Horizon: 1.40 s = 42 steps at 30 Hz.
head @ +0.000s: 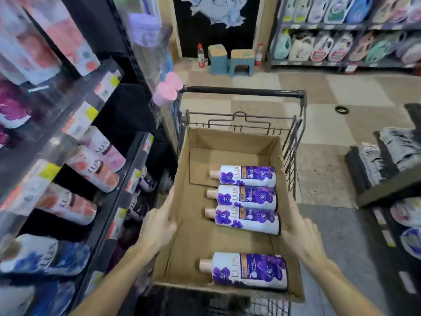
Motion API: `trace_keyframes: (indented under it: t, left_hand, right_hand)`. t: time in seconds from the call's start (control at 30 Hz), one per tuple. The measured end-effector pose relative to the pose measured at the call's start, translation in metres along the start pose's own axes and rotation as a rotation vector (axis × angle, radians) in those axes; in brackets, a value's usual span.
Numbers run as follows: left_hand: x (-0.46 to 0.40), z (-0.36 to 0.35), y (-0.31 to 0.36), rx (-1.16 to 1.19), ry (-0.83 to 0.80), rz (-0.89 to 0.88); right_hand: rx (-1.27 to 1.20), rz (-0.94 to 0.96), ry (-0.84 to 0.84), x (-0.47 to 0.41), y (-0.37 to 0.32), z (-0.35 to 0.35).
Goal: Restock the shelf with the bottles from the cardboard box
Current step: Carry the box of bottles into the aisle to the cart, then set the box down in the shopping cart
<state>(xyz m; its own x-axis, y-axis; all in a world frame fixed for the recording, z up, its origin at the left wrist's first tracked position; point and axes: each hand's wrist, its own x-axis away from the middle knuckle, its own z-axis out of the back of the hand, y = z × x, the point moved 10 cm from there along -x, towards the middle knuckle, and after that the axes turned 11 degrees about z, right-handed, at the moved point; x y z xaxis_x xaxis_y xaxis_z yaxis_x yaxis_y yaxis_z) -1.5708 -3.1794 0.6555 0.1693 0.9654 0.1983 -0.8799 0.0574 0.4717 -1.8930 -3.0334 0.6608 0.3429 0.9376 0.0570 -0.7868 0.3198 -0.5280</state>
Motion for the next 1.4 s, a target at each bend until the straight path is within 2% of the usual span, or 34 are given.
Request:
trace_keyframes:
  t: [0.23,0.5,0.6,0.77,0.83,0.93,1.03,1.23,1.4]
  left_hand:
    - [-0.065,-0.075,-0.026,-0.130,-0.035,-0.019]
    - [-0.079,-0.163,-0.052,-0.174,-0.160,0.073]
    - [-0.077,-0.195,-0.072,-0.228,-0.151,0.110]
    - [-0.068,-0.238,-0.093,-0.114,-0.103,0.191]
    - [-0.063,-0.248,-0.103,-0.083,-0.083,0.224]
    - [-0.056,-0.246,-0.110,-0.102,-0.027,0.233]
    - [-0.042,-0.248,-0.115,-0.150,-0.014,0.240]
    - [-0.041,-0.282,-0.131,-0.177,-0.102,0.316]
    - [-0.045,-0.308,-0.136,-0.132,-0.130,0.330]
  right_hand:
    - [-0.016,-0.171,-0.037,-0.039,0.053,-0.087]
    - [0.058,-0.267,-0.100,-0.040,0.110,-0.159]
    - [0.023,-0.279,-0.112,-0.037,0.125,-0.191]
    - [-0.073,-0.318,-0.066,-0.033,0.144,-0.224]
    - [-0.082,-0.332,-0.035,-0.032,0.150,-0.231]
    - [0.017,-0.247,0.010,-0.028,0.151,-0.236]
    - [0.022,-0.260,-0.030,-0.013,0.156,-0.252]
    - [-0.076,-0.422,-0.080,0.011,0.177,-0.287]
    - [-0.107,-0.358,-0.051,0.002,0.184,-0.301]
